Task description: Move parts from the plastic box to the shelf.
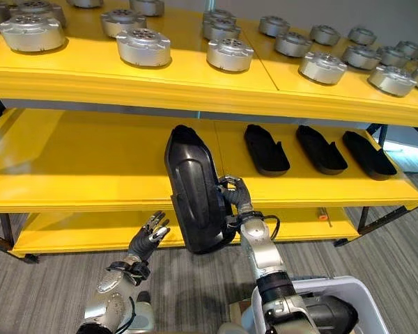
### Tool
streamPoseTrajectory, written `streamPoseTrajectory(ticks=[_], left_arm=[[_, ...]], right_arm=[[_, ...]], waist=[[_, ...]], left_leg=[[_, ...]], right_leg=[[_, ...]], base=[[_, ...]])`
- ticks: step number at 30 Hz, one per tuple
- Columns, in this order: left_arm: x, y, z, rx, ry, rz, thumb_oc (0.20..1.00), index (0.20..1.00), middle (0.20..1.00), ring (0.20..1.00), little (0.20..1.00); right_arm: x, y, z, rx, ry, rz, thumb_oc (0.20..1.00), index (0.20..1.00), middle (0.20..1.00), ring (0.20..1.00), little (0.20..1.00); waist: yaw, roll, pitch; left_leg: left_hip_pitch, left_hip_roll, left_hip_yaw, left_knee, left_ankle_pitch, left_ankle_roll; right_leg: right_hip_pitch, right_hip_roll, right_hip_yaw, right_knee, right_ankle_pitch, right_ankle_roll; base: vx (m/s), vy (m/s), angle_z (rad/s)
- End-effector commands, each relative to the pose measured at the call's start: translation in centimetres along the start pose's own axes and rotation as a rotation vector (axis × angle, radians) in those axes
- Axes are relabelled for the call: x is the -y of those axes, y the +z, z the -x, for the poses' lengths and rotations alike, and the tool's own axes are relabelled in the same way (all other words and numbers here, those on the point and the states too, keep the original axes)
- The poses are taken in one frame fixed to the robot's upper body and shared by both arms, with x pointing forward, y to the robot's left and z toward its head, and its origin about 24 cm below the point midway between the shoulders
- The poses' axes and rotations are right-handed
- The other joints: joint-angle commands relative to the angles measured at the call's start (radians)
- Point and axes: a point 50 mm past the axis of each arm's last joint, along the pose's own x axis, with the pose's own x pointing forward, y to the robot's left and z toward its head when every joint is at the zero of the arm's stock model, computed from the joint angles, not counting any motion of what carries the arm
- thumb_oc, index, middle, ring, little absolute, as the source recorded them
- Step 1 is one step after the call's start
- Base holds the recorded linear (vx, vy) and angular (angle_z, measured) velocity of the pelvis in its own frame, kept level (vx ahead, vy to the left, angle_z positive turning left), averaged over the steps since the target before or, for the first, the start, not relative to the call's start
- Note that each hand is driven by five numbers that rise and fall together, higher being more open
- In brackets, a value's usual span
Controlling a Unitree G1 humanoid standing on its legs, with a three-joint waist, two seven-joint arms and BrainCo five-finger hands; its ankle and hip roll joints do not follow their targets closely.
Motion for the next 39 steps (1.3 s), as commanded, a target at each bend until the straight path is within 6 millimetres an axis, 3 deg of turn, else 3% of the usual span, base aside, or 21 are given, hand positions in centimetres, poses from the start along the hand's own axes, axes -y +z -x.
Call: streamPoseTrajectory(ticks=[1,4,12,18,22,26,30,31,39], left_arm=[[1.7,2.4,-0.9,0.114,-0.093,-0.001,1.0,1.0,1.0,1.0,1.0],[1.5,2.2,-0.8,0.1,-0.09,0.0,1.0,1.0,1.0,1.0,1.0],[1.4,2.1,-0.7,0.093,-0.077,-0.013,1.0,1.0,1.0,1.0,1.0],[2.1,2.0,-1.3,0.085,-0.1,-0.02,1.0,1.0,1.0,1.0,1.0],[2.9,2.2,-1.8,0.08,-0.121,-0.03,1.0,1.0,1.0,1.0,1.0],[3.6,2.4,-2.2,0.085,-0.141,-0.031,1.0,1.0,1.0,1.0,1.0],[4.7,2.9,-2.9,0.1,-0.163,-0.02,1.0,1.0,1.0,1.0,1.0],[5.0,2.9,-3.1,0.102,-0.169,-0.014,1.0,1.0,1.0,1.0,1.0],[5.6,3.0,-3.0,0.105,-0.181,-0.011,1.0,1.0,1.0,1.0,1.0]], right_arm=[[-1.3,6.2,-1.7,0.216,0.041,-0.105,0.2,0.2,0.2,0.2,0.2],[-1.1,6.8,-2.9,0.188,0.032,-0.131,0.2,0.2,0.2,0.2,0.2],[1.7,7.3,-5.9,0.085,-0.061,-0.222,0.2,0.2,0.2,0.2,0.2],[6.0,9.1,-7.2,0.058,-0.181,-0.214,0.2,0.2,0.2,0.2,0.2],[9.6,12.1,-7.2,0.1,-0.27,-0.159,0.2,0.2,0.2,0.2,0.2],[11.5,14.3,-7.0,0.132,-0.308,-0.138,0.2,0.2,0.2,0.2,0.2],[13.4,17.6,-6.5,0.189,-0.338,-0.095,0.2,0.2,0.2,0.2,0.2],[14.1,19.5,-6.2,0.214,-0.352,-0.059,0.2,0.2,0.2,0.2,0.2],[16.2,24.0,-4.8,0.274,-0.414,0.069,0.2,0.2,0.2,0.2,0.2]], waist=[[0.025,0.0,0.038],[0.049,-0.001,0.043],[0.108,0.015,0.057],[0.146,0.056,0.088],[0.171,0.103,0.138],[0.183,0.144,0.181],[0.19,0.19,0.228],[0.189,0.208,0.245],[0.192,0.236,0.257]], left_leg=[[0.085,0.041,0.001,0.033,0.018,-0.004],[0.086,0.039,-0.005,0.026,0.018,-0.005],[0.093,0.034,-0.012,0.008,0.02,-0.008],[0.073,0.026,-0.027,0.015,0.022,-0.01],[0.027,0.016,-0.046,0.051,0.017,-0.013],[-0.026,0.01,-0.061,0.099,0.019,-0.018],[-0.102,0.004,-0.086,0.18,0.005,-0.026],[-0.14,0.001,-0.1,0.221,-0.004,-0.025],[-0.229,0.004,-0.116,0.271,-0.01,-0.032]], right_leg=[[0.077,-0.1,-0.002,-0.078,0.182,-0.035],[0.082,-0.097,-0.006,-0.076,0.179,-0.035],[0.082,-0.093,-0.014,-0.067,0.177,-0.032],[0.075,-0.097,-0.023,-0.055,0.175,-0.033],[0.057,-0.11,-0.032,-0.031,0.169,-0.034],[0.028,-0.118,-0.031,0.003,0.173,-0.036],[-0.019,-0.127,-0.024,0.059,0.168,-0.036],[-0.047,-0.125,-0.016,0.087,0.166,-0.035],[-0.114,-0.124,-0.004,0.106,0.173,-0.041]], base=[[0.0,-0.008,0.06],[0.0,-0.005,0.07],[-0.01,0.009,0.05],[-0.04,0.04,0.04],[-0.09,0.056,0.13],[-0.09,0.035,0.09],[-0.09,0.025,0.11],[-0.1,0.016,0.12],[-0.02,0.001,0.05]])
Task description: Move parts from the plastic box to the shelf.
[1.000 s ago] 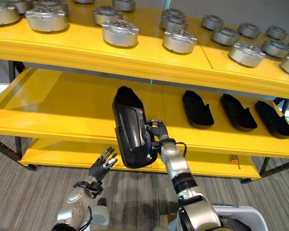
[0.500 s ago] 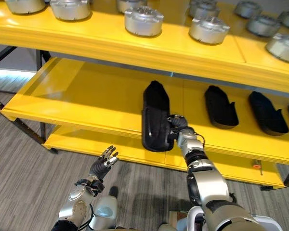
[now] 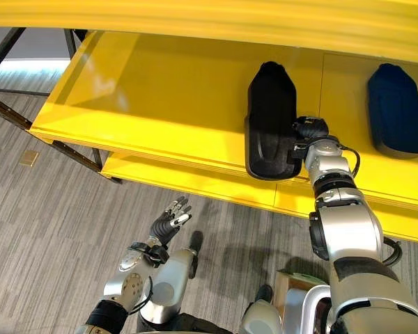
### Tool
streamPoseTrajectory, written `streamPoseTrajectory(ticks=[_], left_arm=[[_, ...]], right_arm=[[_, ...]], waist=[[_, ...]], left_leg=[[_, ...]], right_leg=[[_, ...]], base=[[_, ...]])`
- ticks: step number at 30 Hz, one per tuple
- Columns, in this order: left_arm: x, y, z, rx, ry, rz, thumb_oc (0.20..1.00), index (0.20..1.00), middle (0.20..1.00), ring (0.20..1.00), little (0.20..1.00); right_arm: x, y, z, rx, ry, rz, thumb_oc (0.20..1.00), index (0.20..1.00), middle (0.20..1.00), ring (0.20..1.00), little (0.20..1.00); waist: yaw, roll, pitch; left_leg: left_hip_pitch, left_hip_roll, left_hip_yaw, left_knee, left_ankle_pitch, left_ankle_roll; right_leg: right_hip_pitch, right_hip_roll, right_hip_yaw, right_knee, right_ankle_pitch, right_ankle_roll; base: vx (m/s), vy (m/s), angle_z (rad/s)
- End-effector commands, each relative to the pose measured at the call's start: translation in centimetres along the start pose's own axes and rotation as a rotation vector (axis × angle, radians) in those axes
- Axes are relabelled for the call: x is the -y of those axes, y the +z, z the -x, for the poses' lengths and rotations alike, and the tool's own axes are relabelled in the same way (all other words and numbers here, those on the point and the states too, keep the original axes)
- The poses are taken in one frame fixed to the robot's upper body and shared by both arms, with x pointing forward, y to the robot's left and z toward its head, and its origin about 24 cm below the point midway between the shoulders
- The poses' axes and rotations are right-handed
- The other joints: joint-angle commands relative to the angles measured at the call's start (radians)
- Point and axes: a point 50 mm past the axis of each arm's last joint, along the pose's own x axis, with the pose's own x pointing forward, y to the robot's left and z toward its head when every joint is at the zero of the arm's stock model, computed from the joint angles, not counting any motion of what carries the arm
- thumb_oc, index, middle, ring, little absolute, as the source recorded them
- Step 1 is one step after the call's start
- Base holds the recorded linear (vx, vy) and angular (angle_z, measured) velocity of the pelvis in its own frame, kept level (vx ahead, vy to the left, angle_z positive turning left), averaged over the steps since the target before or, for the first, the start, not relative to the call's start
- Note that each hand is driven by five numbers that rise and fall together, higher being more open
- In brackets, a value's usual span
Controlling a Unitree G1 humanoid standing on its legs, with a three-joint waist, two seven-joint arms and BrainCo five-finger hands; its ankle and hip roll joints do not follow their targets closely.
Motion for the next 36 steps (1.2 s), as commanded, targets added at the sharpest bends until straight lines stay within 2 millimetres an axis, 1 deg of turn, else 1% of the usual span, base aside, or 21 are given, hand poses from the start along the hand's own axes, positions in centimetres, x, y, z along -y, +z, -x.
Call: streamPoseTrajectory(ticks=[1,2,3,5,8,9,12,14,16,19,20,23,29,30,36], left_arm=[[1.3,1.4,0.3,0.098,-0.028,0.015,1.0,1.0,1.0,1.0,1.0],[1.5,1.3,0.2,0.097,-0.03,0.016,1.0,1.0,1.0,1.0,1.0],[1.9,1.1,0.1,0.091,-0.039,0.023,1.0,1.0,1.0,1.0,1.0],[1.9,1.1,0.1,0.093,-0.04,0.023,1.0,1.0,1.0,1.0,1.0],[2.2,1.3,0.1,0.092,-0.056,0.012,1.0,1.0,1.0,1.0,1.0],[2.2,1.4,0.1,0.093,-0.057,0.012,1.0,1.0,1.0,1.0,1.0],[2.2,1.8,0.0,0.103,-0.046,-0.003,1.0,1.0,1.0,1.0,1.0],[2.2,1.8,0.0,0.102,-0.044,0.0,1.0,1.0,1.0,1.0,1.0],[2.2,2.0,0.0,0.109,-0.04,0.0,1.0,1.0,1.0,1.0,1.0],[2.1,2.1,0.2,0.106,-0.04,-0.003,1.0,1.0,1.0,1.0,1.0],[2.1,2.2,0.3,0.108,-0.039,-0.006,1.0,1.0,1.0,1.0,1.0],[2.0,2.4,0.4,0.111,-0.035,-0.007,1.0,1.0,1.0,1.0,1.0],[2.0,2.3,0.7,0.1,-0.034,-0.003,1.0,1.0,1.0,1.0,1.0],[1.9,2.4,0.9,0.101,-0.03,-0.007,1.0,1.0,1.0,1.0,1.0],[1.7,2.4,1.1,0.1,-0.02,-0.004,1.0,1.0,1.0,1.0,1.0]], right_arm=[[-0.4,9.7,1.0,0.301,0.035,-0.025,0.2,0.2,0.2,0.2,0.2],[-0.2,10.0,1.0,0.303,0.028,-0.017,0.2,0.2,0.2,0.2,0.2],[-0.4,11.2,1.3,0.325,0.033,-0.001,0.2,0.2,0.2,0.2,0.2],[-0.4,11.3,1.3,0.327,0.033,-0.001,0.2,0.2,0.2,0.2,0.2],[0.0,13.4,1.8,0.362,0.013,0.0,0.2,0.2,0.2,0.2,0.2],[0.0,13.5,1.9,0.363,0.012,0.0,0.2,0.2,0.2,0.2,0.2],[1.2,14.3,2.1,0.364,-0.029,-0.014,0.2,0.2,0.2,0.2,0.2],[1.4,14.6,2.2,0.366,-0.037,-0.015,0.2,0.2,0.2,0.2,0.2],[2.1,15.4,2.4,0.372,-0.067,-0.02,0.2,0.2,0.2,0.2,0.2],[3.0,15.8,2.6,0.369,-0.108,-0.023,0.2,0.2,0.2,0.2,0.2],[3.4,16.2,2.8,0.373,-0.131,-0.048,0.2,0.2,0.2,0.2,0.2],[4.1,16.3,2.9,0.372,-0.156,-0.065,0.2,0.2,0.2,0.2,0.2],[5.0,16.9,3.2,0.378,-0.197,-0.156,0.2,0.2,0.2,0.2,0.2],[5.3,17.0,3.3,0.379,-0.214,-0.176,0.2,0.2,0.2,0.2,0.2],[5.4,17.0,3.4,0.376,-0.229,-0.185,0.2,0.2,0.2,0.2,0.2]], waist=[[0.024,0.001,-0.009],[0.025,0.0,-0.009],[0.031,-0.004,-0.009],[0.03,-0.004,-0.009],[0.043,-0.011,-0.009],[0.044,-0.01,-0.009],[0.048,-0.013,-0.009],[0.048,-0.014,-0.009],[0.056,-0.019,-0.009],[0.066,-0.023,-0.009],[0.074,-0.025,-0.009],[0.078,-0.028,-0.009],[0.089,-0.03,-0.009],[0.092,-0.034,-0.009],[0.095,-0.037,-0.009]], left_leg=[[-0.032,0.091,-0.045,0.075,0.028,-0.049],[-0.039,0.091,-0.046,0.077,0.027,-0.049],[-0.06,0.09,-0.051,0.077,0.026,-0.053],[-0.063,0.09,-0.052,0.079,0.026,-0.053],[-0.086,0.086,-0.056,0.078,0.022,-0.059],[-0.088,0.085,-0.057,0.078,0.022,-0.059],[-0.101,0.085,-0.059,0.072,0.023,-0.064],[-0.108,0.083,-0.06,0.071,0.023,-0.065],[-0.119,0.081,-0.061,0.067,0.02,-0.067],[-0.136,0.08,-0.064,0.066,0.02,-0.071],[-0.144,0.078,-0.066,0.063,0.019,-0.075],[-0.15,0.078,-0.068,0.06,0.019,-0.079],[-0.173,0.078,-0.071,0.063,0.013,-0.09],[-0.176,0.079,-0.074,0.063,0.012,-0.093],[-0.186,0.08,-0.077,0.07,0.005,-0.099]], right_leg=[[-0.016,-0.044,0.05,-0.007,0.2,-0.078],[-0.019,-0.045,0.05,-0.01,0.2,-0.079],[-0.025,-0.048,0.049,-0.023,0.202,-0.083],[-0.026,-0.048,0.049,-0.024,0.203,-0.083],[-0.025,-0.053,0.043,-0.052,0.207,-0.09],[-0.025,-0.053,0.043,-0.054,0.208,-0.09],[-0.025,-0.059,0.042,-0.066,0.21,-0.092],[-0.026,-0.06,0.041,-0.072,0.21,-0.094],[-0.023,-0.063,0.034,-0.089,0.209,-0.097],[-0.02,-0.068,0.028,-0.106,0.211,-0.1],[-0.015,-0.07,0.022,-0.12,0.213,-0.101],[-0.01,-0.072,0.017,-0.129,0.213,-0.102],[0.002,-0.077,0.005,-0.155,0.215,-0.105],[0.005,-0.079,0.0,-0.161,0.216,-0.105],[0.016,-0.078,-0.003,-0.177,0.219,-0.107]], base=[[0.0,0.0,0.0],[0.0,0.0,0.0],[0.0,0.0,0.0],[0.01,-0.007,-0.03],[0.0,0.0,0.0],[0.0,0.0,0.0],[0.01,0.011,0.05],[0.01,0.014,0.06],[0.02,0.007,0.07],[0.0,0.007,0.08],[0.01,0.017,0.08],[0.0,0.005,0.02],[0.0,0.014,0.03],[0.0,0.017,0.04],[0.0,0.0,0.0]])
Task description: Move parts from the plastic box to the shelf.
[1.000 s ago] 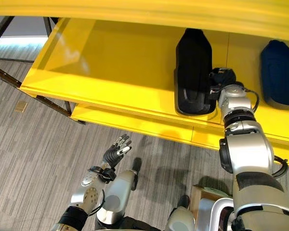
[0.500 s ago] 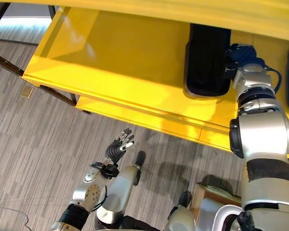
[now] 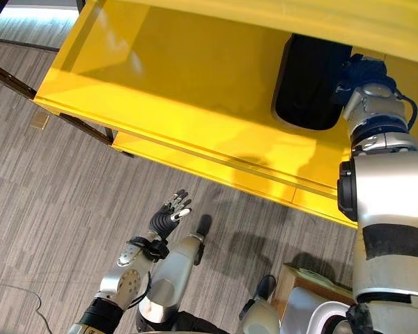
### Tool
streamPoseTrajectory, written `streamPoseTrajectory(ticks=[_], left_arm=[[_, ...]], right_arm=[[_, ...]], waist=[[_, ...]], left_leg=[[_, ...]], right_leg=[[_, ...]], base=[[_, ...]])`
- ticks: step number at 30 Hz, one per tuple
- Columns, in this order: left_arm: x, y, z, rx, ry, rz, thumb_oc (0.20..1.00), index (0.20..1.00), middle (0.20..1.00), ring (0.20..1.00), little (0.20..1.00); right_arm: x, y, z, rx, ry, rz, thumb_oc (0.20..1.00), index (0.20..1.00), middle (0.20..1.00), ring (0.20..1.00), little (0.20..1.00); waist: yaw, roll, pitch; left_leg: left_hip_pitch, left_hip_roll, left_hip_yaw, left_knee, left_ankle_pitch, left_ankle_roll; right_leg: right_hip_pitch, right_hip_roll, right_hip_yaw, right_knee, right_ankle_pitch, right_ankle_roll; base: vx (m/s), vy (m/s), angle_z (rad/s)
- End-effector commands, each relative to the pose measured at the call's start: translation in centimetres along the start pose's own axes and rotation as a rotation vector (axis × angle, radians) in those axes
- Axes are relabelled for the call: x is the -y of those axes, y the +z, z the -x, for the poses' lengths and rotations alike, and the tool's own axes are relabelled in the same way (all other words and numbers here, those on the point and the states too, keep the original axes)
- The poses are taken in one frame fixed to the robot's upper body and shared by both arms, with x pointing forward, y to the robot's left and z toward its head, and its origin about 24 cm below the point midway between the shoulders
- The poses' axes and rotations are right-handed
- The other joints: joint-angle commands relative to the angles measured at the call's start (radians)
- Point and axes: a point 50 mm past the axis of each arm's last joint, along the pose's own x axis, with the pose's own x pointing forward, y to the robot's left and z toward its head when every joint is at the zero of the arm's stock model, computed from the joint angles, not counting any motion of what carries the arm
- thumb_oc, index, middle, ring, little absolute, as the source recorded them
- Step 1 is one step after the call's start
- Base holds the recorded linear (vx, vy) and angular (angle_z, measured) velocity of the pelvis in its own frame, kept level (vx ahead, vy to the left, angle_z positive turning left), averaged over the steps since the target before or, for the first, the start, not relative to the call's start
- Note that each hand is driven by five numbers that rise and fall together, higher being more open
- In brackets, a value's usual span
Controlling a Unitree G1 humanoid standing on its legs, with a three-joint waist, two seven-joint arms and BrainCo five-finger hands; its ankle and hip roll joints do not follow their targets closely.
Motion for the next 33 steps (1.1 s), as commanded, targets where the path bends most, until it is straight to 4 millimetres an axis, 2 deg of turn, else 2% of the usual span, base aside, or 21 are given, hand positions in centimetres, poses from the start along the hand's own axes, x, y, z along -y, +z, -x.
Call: streamPoseTrajectory(ticks=[1,23,31,32,33], left_arm=[[0.8,1.3,0.8,0.094,-0.022,0.029,1.0,1.0,1.0,1.0,1.0],[0.2,1.7,1.5,0.088,-0.008,0.021,1.0,1.0,1.0,1.0,1.0],[0.0,2.0,1.6,0.096,-0.003,0.006,1.0,1.0,1.0,1.0,1.0],[-0.1,2.0,1.6,0.095,-0.002,0.001,1.0,1.0,1.0,1.0,1.0],[-0.1,2.1,1.6,0.099,-0.002,-0.004,1.0,1.0,1.0,1.0,1.0]], right_arm=[[0.9,7.4,1.1,0.248,-0.017,-0.072,0.2,0.2,0.2,0.2,0.2],[3.8,6.6,0.7,0.205,-0.127,-0.087,0.2,0.2,0.2,0.2,0.2],[3.3,6.6,0.7,0.214,-0.11,-0.062,0.2,0.2,0.2,0.2,0.2],[3.3,6.7,0.8,0.216,-0.11,-0.063,0.398,0.398,0.398,0.398,0.398],[3.3,6.6,0.7,0.211,-0.108,-0.073,1.0,1.0,1.0,1.0,1.0]], waist=[[0.012,-0.002,-0.013],[-0.001,-0.018,-0.013],[0.001,-0.023,-0.013],[-0.001,-0.023,-0.013],[-0.001,-0.023,-0.013]], left_leg=[[-0.047,0.13,-0.063,0.054,0.014,-0.106],[-0.067,0.153,-0.073,0.056,-0.002,-0.127],[-0.071,0.16,-0.078,0.058,-0.003,-0.136],[-0.071,0.16,-0.077,0.059,-0.003,-0.136],[-0.072,0.16,-0.079,0.06,-0.003,-0.137]], right_leg=[[0.069,-0.043,0.032,-0.062,0.178,-0.127],[0.099,-0.029,0.018,-0.107,0.18,-0.125],[0.106,-0.026,0.014,-0.117,0.182,-0.125],[0.107,-0.026,0.014,-0.118,0.182,-0.125],[0.109,-0.025,0.013,-0.12,0.182,-0.126]], base=[[0.0,0.0,0.0],[0.0,-0.002,0.01],[0.0,-0.004,0.0],[0.0,0.0,0.0],[0.0,0.0,0.0]])
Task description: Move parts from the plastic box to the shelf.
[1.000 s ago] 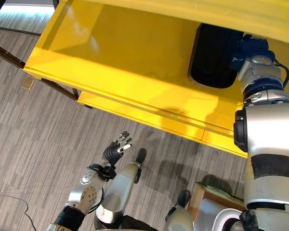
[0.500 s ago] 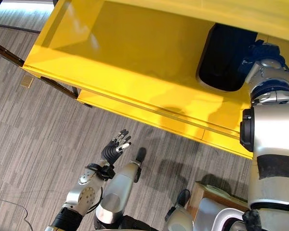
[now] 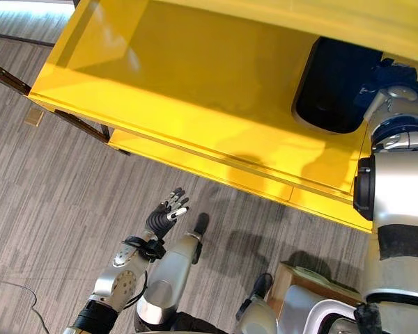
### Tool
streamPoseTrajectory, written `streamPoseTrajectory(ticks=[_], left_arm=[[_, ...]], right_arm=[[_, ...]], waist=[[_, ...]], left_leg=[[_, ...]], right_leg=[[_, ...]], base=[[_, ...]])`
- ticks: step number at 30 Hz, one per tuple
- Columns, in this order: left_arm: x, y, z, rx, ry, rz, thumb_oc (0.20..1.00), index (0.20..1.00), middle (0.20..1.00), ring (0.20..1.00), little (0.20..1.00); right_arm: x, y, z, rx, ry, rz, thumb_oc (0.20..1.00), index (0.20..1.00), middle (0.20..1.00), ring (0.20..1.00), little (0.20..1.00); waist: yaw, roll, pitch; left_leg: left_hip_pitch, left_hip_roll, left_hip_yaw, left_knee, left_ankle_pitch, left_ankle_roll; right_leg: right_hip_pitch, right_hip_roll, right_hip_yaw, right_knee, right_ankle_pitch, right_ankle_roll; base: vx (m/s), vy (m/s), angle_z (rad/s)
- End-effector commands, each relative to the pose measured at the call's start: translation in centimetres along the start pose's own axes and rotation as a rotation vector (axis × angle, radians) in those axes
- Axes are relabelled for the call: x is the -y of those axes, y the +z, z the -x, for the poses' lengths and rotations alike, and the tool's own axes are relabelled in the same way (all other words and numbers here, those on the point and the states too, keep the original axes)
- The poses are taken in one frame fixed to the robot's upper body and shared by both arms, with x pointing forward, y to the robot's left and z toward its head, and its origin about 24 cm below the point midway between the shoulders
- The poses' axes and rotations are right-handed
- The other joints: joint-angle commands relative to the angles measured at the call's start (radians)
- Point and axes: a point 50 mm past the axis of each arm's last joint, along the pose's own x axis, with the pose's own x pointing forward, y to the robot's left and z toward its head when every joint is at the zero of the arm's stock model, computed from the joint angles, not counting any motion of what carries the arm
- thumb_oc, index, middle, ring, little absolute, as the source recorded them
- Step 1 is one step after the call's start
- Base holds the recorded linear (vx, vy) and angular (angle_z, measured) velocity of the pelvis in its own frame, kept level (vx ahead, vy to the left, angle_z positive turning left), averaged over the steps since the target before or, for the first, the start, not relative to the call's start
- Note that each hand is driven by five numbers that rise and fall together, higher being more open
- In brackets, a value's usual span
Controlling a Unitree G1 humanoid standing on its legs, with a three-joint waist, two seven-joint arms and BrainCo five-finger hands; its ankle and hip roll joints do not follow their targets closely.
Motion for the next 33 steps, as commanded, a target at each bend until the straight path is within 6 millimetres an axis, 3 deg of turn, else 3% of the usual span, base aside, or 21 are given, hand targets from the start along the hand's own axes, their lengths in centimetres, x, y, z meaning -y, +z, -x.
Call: streamPoseTrajectory(ticks=[1,23,33], left_arm=[[-0.1,1.3,1.0,0.081,-0.001,0.001,1.0,1.0,1.0,1.0,1.0],[-0.4,1.5,1.0,0.079,0.005,-0.016,1.0,1.0,1.0,1.0,1.0],[-0.8,2.0,0.8,0.107,0.011,-0.029,1.0,1.0,1.0,1.0,1.0]], right_arm=[[-0.5,6.9,1.3,0.241,0.044,-0.079,1.0,1.0,1.0,1.0,1.0],[-0.5,5.8,1.0,0.211,0.042,-0.099,1.0,1.0,1.0,1.0,1.0],[-1.6,7.3,1.6,0.284,0.046,0.017,1.0,1.0,1.0,1.0,1.0]], waist=[[0.008,-0.002,-0.006],[0.003,-0.014,-0.006],[-0.016,-0.027,-0.006]], left_leg=[[-0.042,0.159,-0.068,0.047,-0.003,-0.136],[-0.03,0.167,-0.067,0.047,-0.009,-0.143],[0.056,0.183,-0.048,0.029,-0.007,-0.139]], right_leg=[[0.11,-0.031,0.026,-0.088,0.166,-0.143],[0.138,-0.021,0.022,-0.1,0.165,-0.139],[0.202,-0.009,0.023,-0.115,0.158,-0.128]], base=[[0.0,0.0,0.0],[0.0,0.0,0.0],[0.0,-0.005,-0.01]])
